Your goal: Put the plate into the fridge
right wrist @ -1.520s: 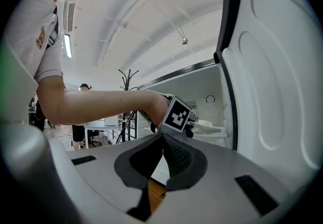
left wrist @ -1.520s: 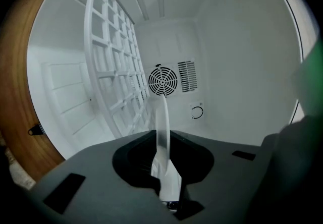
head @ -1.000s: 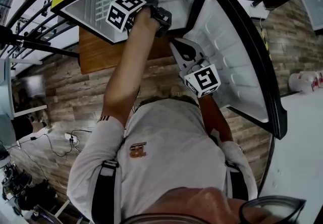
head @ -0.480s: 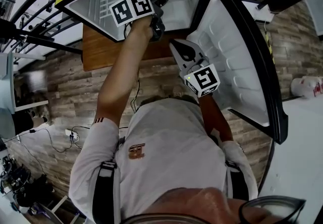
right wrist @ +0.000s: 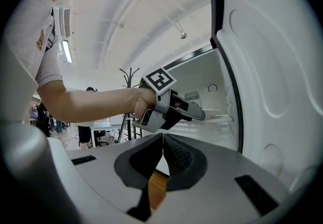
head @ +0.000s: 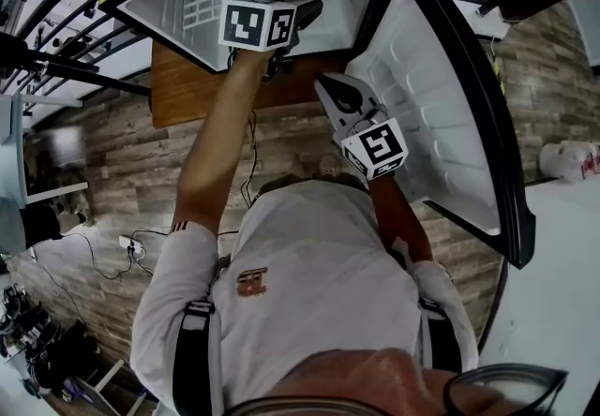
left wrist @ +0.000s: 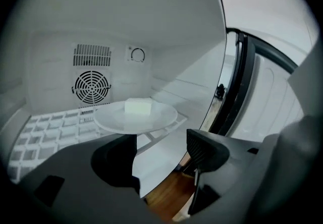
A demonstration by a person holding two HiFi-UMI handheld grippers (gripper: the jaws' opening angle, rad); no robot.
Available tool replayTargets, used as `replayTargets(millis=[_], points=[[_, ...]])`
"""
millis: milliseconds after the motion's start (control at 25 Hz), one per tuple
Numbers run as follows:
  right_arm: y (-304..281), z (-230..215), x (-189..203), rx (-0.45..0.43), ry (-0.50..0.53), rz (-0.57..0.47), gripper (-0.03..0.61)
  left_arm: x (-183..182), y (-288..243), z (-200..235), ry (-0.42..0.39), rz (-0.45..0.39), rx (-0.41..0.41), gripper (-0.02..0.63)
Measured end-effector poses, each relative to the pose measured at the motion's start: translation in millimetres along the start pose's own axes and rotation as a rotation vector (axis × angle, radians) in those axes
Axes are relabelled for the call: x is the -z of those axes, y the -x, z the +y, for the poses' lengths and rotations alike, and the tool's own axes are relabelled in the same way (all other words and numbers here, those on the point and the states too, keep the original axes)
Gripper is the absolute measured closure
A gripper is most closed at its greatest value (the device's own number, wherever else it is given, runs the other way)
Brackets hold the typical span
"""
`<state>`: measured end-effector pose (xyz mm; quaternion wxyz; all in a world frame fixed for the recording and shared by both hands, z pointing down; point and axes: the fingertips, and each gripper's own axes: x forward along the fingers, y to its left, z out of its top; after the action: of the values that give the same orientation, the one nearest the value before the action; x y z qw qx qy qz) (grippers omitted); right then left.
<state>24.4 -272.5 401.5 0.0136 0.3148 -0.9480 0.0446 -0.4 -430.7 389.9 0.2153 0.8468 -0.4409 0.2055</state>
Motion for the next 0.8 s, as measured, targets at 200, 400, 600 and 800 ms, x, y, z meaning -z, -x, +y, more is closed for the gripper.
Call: replayTargets(millis=[200,400,600,800], points=[[3.9,-1.6,2.3,0.001,0.000,0.007,0.546,15.1,-2.1,-3.1,-0.254,0.144,-0.045,0.288],[6.5,-5.7,3.2,0.010,-0.005,0.010,0.546,22.1,0.6,0.7,-0.387,0.229,-0.056,0.290],[2.9,-5.7,4.8,0.012,-0.005,0.008,0.545,15.3,14.3,7.2,-0.325,0.114,-0.048,0.291],[0.7,-10.1,-0.2,0.022,-0.002,-0.008,0.546,5.0,43.5,-2.3,-0.261,-0.187,0.009,0.401]])
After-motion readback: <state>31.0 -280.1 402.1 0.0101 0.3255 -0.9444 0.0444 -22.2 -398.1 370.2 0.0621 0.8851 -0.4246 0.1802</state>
